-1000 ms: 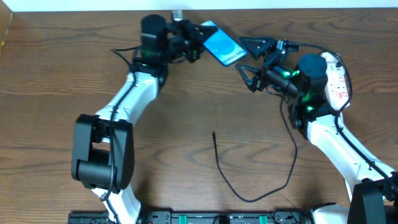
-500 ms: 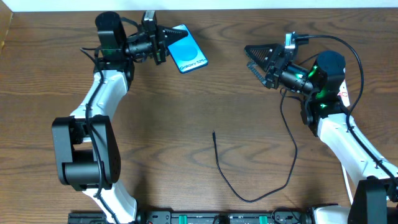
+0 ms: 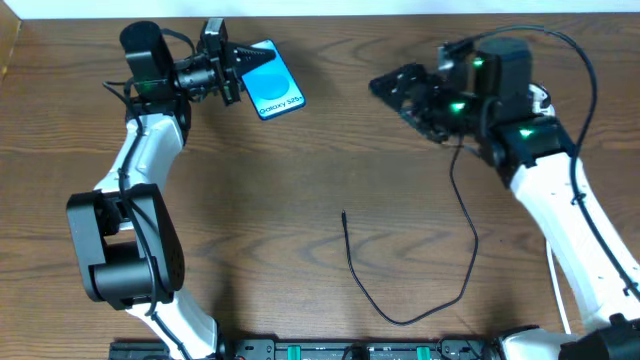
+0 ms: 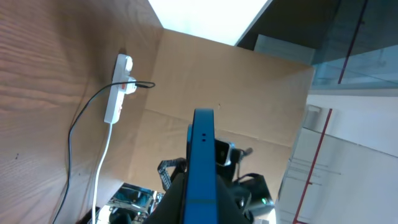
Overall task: Plug charger to phone and switch on socket
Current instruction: 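Move the right gripper down to the black cable's loose plug end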
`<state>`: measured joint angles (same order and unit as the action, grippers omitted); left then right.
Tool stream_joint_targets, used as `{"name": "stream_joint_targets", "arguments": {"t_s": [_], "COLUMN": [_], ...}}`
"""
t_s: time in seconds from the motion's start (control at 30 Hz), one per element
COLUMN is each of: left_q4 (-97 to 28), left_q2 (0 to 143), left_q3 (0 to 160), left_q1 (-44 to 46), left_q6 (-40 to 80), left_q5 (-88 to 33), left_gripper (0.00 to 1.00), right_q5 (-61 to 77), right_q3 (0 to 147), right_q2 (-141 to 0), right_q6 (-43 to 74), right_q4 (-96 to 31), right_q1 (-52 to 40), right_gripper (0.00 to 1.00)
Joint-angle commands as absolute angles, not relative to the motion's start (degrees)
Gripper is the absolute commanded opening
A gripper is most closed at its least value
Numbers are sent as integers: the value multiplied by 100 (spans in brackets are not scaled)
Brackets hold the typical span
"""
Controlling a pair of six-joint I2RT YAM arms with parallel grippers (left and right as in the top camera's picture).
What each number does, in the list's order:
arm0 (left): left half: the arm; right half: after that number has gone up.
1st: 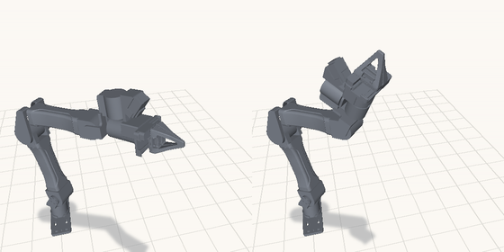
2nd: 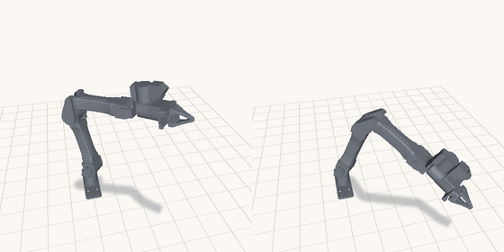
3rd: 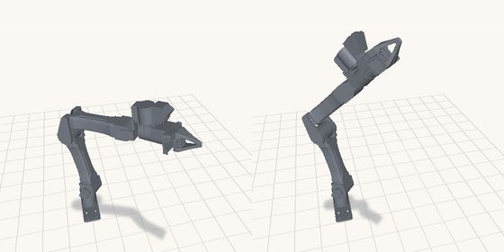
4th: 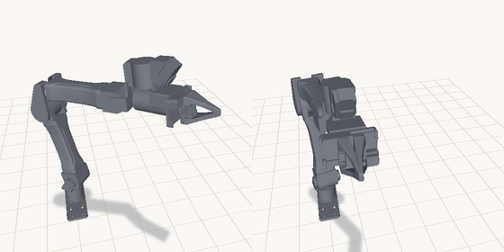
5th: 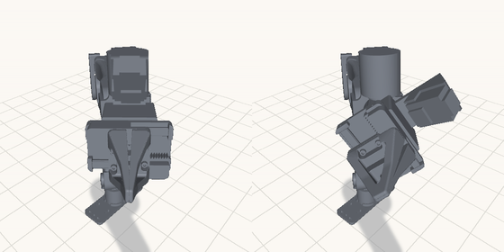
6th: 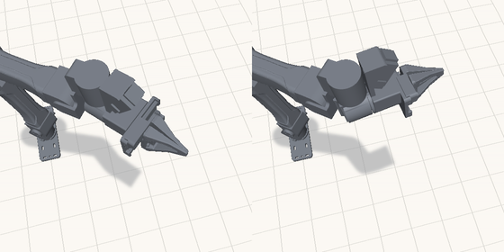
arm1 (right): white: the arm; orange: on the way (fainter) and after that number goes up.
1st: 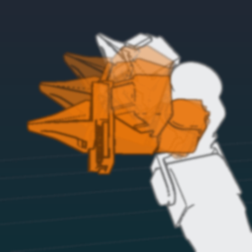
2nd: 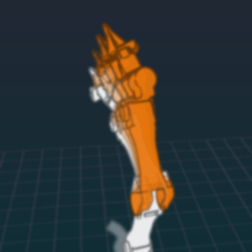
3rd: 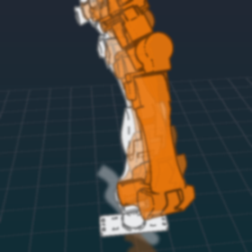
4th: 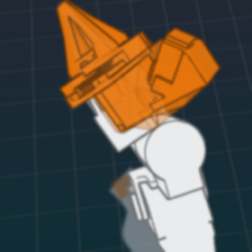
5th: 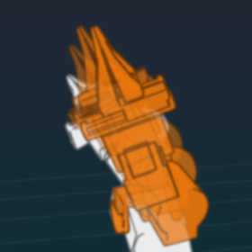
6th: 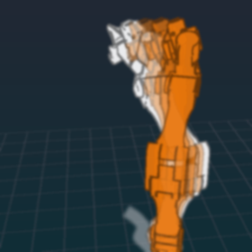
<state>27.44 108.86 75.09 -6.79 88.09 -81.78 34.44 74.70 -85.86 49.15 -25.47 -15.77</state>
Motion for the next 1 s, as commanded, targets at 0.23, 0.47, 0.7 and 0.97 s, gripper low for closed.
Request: {"name": "stream_joint_targets", "arguments": {"t_s": [0.23,0.47,0.7,0.97], "left_q4": [2799,2799,2799,2799], "left_q2": [10768,10768,10768,10768], "left_q3": [7572,7572,7572,7572], "left_q1": [-760,-760,-760,-760], "left_q6": [8774,8750,8753,8750], "left_q5": [-8562,-8656,-8654,-8656], "left_gripper": [7,8,7,7], "right_q5": [1686,1153,1413,797], "right_q3": [7612,7612,7612,7605], "right_q2": [-9251,-10197,-11118,-11168], "right_q6": [4193,4320,4324,4587], "right_q4": [-4355,-4768,-5076,-5164], "right_q1": [-3391,-3883,-3983,-4431], "right_gripper": [99,99,96,92]}}
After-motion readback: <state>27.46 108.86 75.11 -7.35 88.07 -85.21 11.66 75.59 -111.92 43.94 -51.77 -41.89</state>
